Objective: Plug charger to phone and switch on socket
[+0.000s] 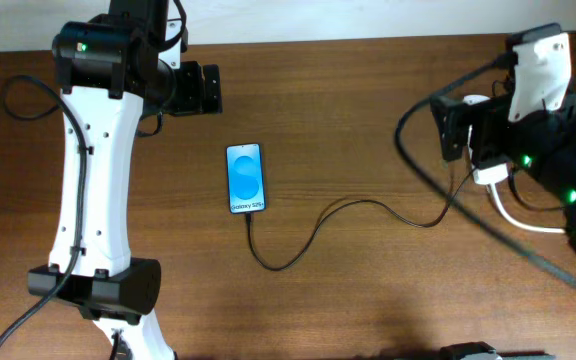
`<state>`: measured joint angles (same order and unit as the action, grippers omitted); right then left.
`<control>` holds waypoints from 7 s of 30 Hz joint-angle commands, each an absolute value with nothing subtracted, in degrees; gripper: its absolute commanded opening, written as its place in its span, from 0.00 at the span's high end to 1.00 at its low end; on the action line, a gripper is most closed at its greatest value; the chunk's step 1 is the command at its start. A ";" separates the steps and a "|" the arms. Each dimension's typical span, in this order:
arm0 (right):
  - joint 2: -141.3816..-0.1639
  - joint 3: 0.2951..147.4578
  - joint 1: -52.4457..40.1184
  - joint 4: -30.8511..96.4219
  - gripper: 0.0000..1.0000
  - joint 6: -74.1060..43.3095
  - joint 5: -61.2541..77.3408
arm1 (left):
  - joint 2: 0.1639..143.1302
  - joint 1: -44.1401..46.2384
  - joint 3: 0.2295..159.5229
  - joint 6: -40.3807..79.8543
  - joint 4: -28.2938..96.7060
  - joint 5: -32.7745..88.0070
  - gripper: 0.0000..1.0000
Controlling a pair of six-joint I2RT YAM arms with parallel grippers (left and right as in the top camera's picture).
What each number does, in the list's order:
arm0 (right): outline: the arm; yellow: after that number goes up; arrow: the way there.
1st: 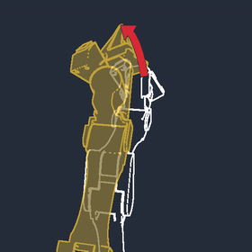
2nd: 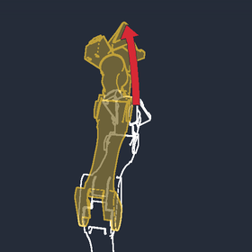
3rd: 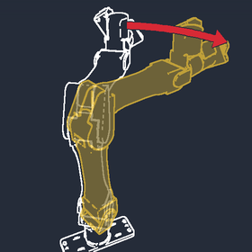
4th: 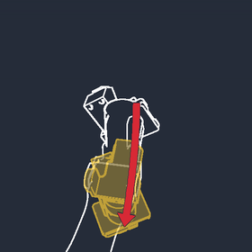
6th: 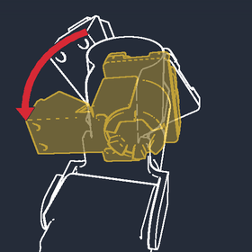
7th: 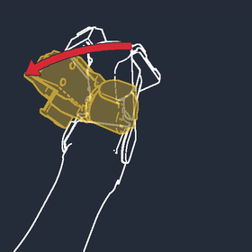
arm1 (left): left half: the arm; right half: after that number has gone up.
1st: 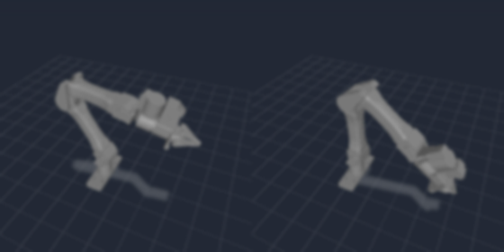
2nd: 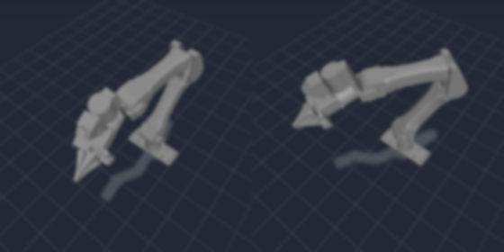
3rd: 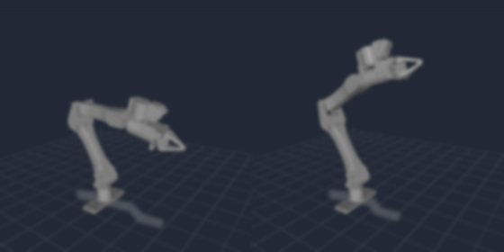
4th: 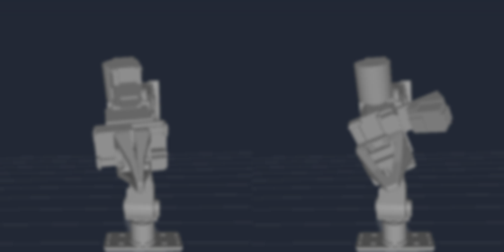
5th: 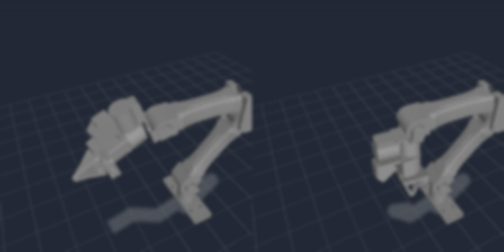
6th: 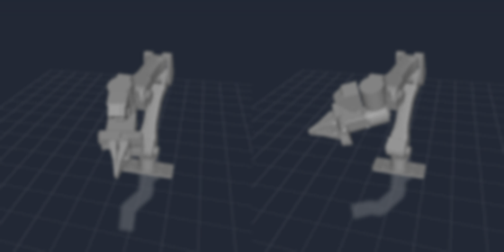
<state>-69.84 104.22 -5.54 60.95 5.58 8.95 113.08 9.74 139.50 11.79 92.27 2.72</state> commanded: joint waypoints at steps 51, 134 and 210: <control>-0.19 0.32 -6.63 1.96 0.02 7.05 5.74 | 111.96 9.72 140.14 11.73 92.29 2.11 0.01; -0.19 0.32 -6.63 4.03 0.02 7.05 5.72 | 33.56 8.93 4.93 -20.86 -23.73 11.33 0.01; -0.19 0.32 -6.63 4.03 0.02 7.05 5.72 | 0.30 -2.42 0.49 -21.32 3.75 10.72 0.01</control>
